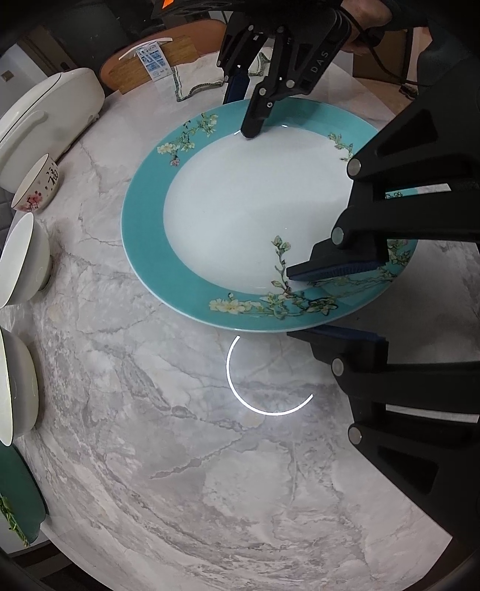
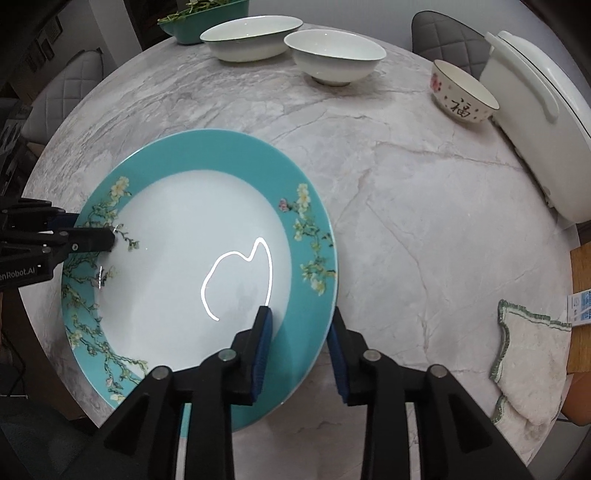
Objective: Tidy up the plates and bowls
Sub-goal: 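Open both grippers and pull them up off the plate stack, then move both grippers to the rim of the large white bowl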
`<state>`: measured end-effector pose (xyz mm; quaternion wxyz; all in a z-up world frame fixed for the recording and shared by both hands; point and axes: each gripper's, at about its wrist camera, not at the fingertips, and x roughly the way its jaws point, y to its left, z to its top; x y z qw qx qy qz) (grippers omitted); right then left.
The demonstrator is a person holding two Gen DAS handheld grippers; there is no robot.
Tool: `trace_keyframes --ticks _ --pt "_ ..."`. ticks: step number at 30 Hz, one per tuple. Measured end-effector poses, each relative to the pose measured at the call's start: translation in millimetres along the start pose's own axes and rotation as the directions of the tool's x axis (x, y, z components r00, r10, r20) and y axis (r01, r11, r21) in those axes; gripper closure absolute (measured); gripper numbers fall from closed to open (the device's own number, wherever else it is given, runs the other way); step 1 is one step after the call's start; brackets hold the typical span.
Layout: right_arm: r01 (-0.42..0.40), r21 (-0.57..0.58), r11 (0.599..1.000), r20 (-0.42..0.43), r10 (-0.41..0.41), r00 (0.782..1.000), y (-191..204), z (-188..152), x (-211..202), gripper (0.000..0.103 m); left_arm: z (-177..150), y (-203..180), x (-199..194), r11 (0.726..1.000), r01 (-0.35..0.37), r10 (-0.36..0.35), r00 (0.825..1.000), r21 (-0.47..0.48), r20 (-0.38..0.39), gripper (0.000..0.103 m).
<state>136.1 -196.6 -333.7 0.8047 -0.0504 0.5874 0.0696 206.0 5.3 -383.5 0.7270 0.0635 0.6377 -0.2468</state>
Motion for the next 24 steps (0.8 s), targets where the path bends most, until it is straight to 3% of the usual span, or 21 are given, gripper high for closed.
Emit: trace_keyframes --ticks 7,9,10,11,13,15,16,18,21,24 --pt "-0.03 0.029 0.999 0.004 0.03 1.0 -3.4 -0.2 1.9 0.059 0.8 0.9 0.1 1.0 0.002 -0.002 1.0 -0.014 0.004 0.079" --pt "-0.049 0.046 0.998 0.018 0.048 0.999 -5.4 0.3 -2.0 0.048 -0.4 2.0 -1.7 1.0 0.005 -0.005 1.0 -0.026 0.005 0.064" --pt "-0.055 0.052 0.997 0.032 0.053 0.998 -6.5 0.4 -5.8 0.034 -0.8 3.2 -5.5 0.999 0.003 -0.003 1.0 -0.036 0.016 0.038" --pt "-0.058 0.055 0.997 0.042 0.056 0.998 -7.7 0.4 -9.0 0.021 -1.8 4.2 -10.9 0.999 0.007 -0.006 0.999 -0.045 0.031 0.022" --pt "-0.09 0.073 0.993 0.059 0.086 0.995 -15.0 0.3 -19.0 0.014 -2.8 7.8 -26.3 0.997 0.025 -0.02 0.998 -0.069 0.065 0.016" --pt "-0.16 0.118 0.98 0.078 0.152 0.985 -27.9 1.5 -28.6 0.01 -2.8 14.4 -42.7 0.995 0.03 -0.02 0.995 -0.099 0.095 0.002" --pt "-0.201 0.145 0.969 0.093 0.189 0.978 -36.8 2.8 -34.5 0.002 -1.5 18.8 -50.1 0.993 0.021 -0.009 0.994 -0.114 0.109 0.0" --pt "-0.272 0.192 0.943 0.121 0.252 0.96 -53.5 7.3 -43.3 0.0 3.9 31.2 -64.3 0.987 0.001 0.021 0.991 -0.16 0.133 0.0" --pt "-0.435 0.282 0.855 0.189 0.396 0.899 -82.1 27.0 -53.3 0.0 19.6 53.5 -86.4 0.971 -0.007 0.051 0.982 -0.241 0.179 0.0" --pt "-0.518 0.25 0.818 0.252 0.461 0.851 -91.7 61.0 -68.3 0.0 43.2 70.3 -104.5 0.96 -0.011 0.073 0.974 -0.279 0.216 0.0"
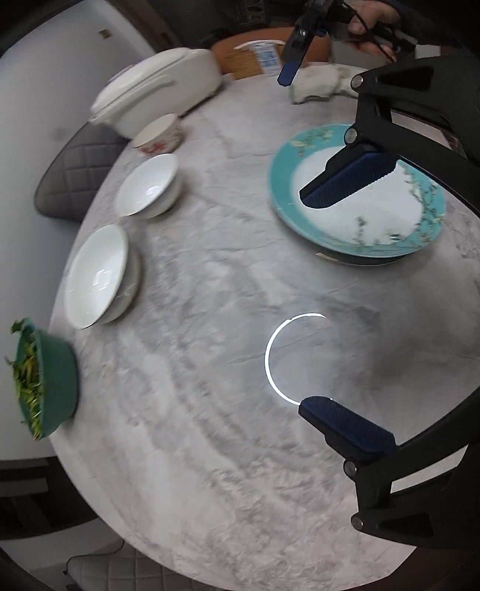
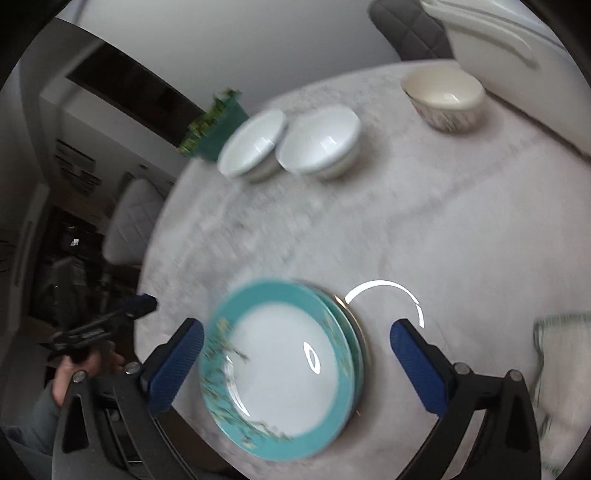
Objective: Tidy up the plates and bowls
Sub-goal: 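Move both grippers to the rim of the large white bowl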
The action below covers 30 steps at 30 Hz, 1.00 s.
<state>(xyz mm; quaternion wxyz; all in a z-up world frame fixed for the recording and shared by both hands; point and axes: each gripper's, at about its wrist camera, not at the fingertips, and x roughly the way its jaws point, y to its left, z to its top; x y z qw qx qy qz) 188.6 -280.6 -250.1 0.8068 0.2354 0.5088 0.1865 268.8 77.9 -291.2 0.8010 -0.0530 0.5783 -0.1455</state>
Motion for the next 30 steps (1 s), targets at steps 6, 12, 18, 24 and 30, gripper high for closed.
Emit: trace_keyframes --ticks 6,12,18,24,30 --pt "-0.096 -0.058 0.994 0.023 0.097 0.995 33.2 88.8 10.4 0.0 71.0 18.6 -7.0 0.997 0.006 -0.002 0.998 -0.071 0.063 0.0" --pt "-0.068 -0.062 0.996 0.04 0.07 0.997 50.5 167.5 55.4 0.006 152.6 36.1 31.0 0.999 0.001 0.002 0.998 -0.044 0.063 0.0" --pt "0.017 -0.07 0.997 -0.01 -0.018 1.0 54.9 213.1 118.6 0.011 224.7 39.6 83.9 0.999 -0.037 0.037 0.999 0.02 0.032 0.0" --pt "0.093 -0.063 0.994 -0.074 -0.097 0.992 43.7 241.7 177.2 0.017 266.7 47.9 128.4 0.998 -0.045 0.045 0.999 0.044 0.003 0.0" --pt "0.138 -0.082 0.987 -0.14 -0.149 0.979 37.1 258.4 209.0 0.019 278.5 46.3 159.4 0.996 -0.052 0.054 0.998 0.07 -0.028 0.0"
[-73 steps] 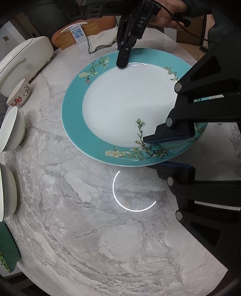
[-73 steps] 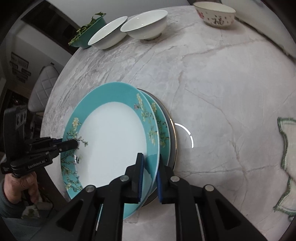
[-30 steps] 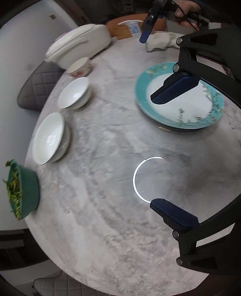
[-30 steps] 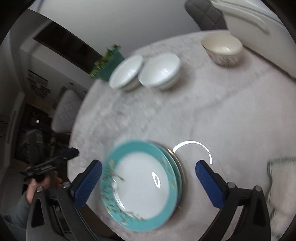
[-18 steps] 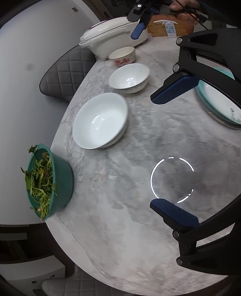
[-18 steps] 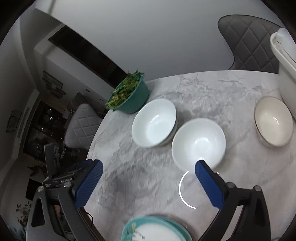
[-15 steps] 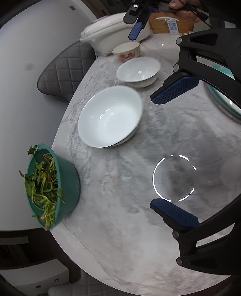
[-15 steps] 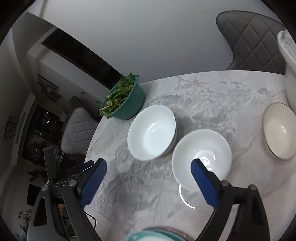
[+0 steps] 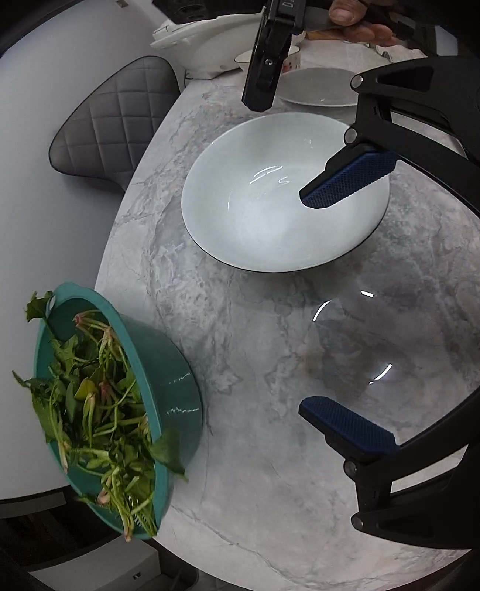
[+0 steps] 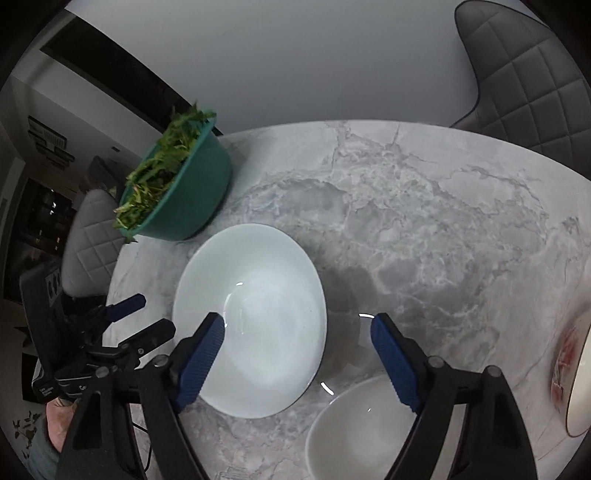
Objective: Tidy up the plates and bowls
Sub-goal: 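Move both grippers to the rim of the large white bowl, then close both grippers on the white bowl rim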
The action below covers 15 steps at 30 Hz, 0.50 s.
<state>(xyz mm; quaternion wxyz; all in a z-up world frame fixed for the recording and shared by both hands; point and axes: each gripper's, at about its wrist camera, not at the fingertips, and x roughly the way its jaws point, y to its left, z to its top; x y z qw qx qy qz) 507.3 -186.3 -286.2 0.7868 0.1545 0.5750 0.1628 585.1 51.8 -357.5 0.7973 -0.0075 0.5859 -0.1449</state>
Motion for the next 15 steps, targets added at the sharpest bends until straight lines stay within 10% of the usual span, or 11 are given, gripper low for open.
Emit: trace_keyframes --ticks 7,15 --pt "0.043 -0.003 0.999 -0.086 -0.043 0.995 -2.4 3.9 28.3 0.035 4.9 -3.4 26.7 0.999 0.035 -0.034 0.999 0.012 -0.031 0.004" --pt "0.065 -0.022 0.998 -0.133 -0.068 0.989 -3.1 5.2 42.1 0.058 1.8 -9.7 48.8 0.998 0.053 -0.051 0.996 0.022 -0.072 0.063"
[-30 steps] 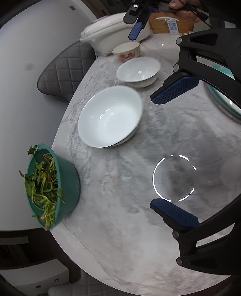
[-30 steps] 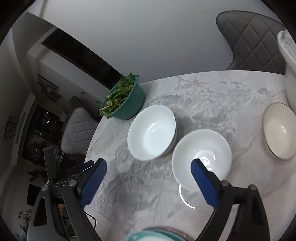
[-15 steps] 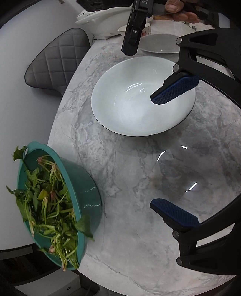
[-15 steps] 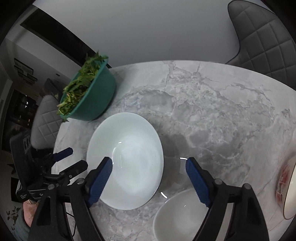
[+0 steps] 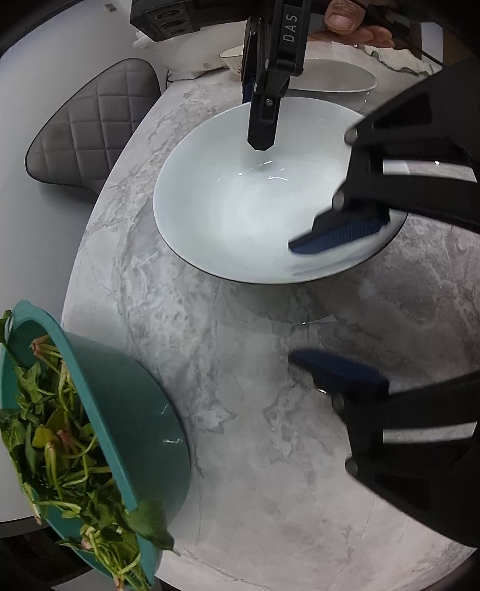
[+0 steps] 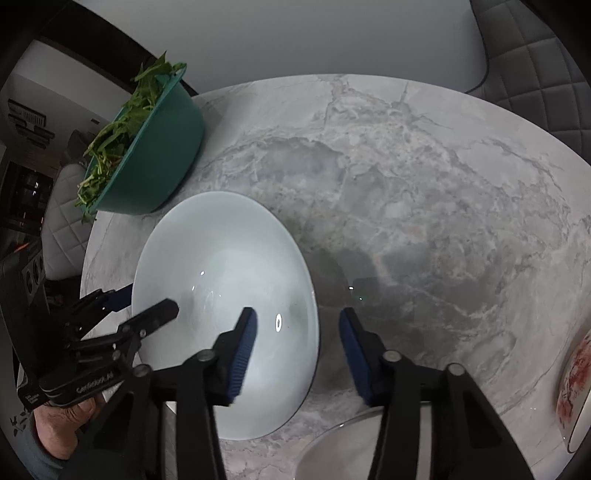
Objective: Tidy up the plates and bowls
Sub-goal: 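Close both grippers on the white bowl rim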
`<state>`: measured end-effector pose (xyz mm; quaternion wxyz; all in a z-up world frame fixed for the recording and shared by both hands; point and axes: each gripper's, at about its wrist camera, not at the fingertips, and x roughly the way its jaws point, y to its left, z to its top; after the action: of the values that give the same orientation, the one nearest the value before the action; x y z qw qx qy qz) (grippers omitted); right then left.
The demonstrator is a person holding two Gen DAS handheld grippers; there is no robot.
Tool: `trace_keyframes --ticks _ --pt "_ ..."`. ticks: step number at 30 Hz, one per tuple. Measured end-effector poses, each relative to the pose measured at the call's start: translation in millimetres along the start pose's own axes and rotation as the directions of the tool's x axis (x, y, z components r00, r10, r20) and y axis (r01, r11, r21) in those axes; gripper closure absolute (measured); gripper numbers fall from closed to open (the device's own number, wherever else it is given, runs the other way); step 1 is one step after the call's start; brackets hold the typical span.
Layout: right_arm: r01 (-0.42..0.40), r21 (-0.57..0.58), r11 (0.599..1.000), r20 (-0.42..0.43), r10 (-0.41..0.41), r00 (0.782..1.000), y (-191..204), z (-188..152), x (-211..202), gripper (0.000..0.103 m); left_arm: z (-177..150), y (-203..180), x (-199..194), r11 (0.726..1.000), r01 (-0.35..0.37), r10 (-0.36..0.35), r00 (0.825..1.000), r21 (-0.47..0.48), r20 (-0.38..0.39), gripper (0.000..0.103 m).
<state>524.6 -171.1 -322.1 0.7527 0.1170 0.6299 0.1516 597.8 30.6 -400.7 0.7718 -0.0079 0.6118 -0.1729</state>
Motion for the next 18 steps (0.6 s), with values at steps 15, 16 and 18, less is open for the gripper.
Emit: trace_keyframes --ticks 15,16,18 --pt "0.028 -0.04 0.999 0.006 -0.028 1.0 15.5 -6.5 1.1 0.093 -4.5 -10.5 -10.1 0.998 0.054 -0.054 0.998 0.025 -0.012 0.094" --pt "0.026 -0.041 0.999 0.012 -0.026 1.0 18.9 -7.3 -1.2 0.093 -5.6 -11.6 -15.7 0.998 0.057 -0.057 0.998 0.023 -0.005 0.094" --pt "0.019 -0.045 0.999 0.026 -0.018 1.0 23.4 -11.6 -11.7 0.093 -9.1 -11.7 -29.0 0.998 0.066 -0.066 0.998 0.02 0.008 0.094"
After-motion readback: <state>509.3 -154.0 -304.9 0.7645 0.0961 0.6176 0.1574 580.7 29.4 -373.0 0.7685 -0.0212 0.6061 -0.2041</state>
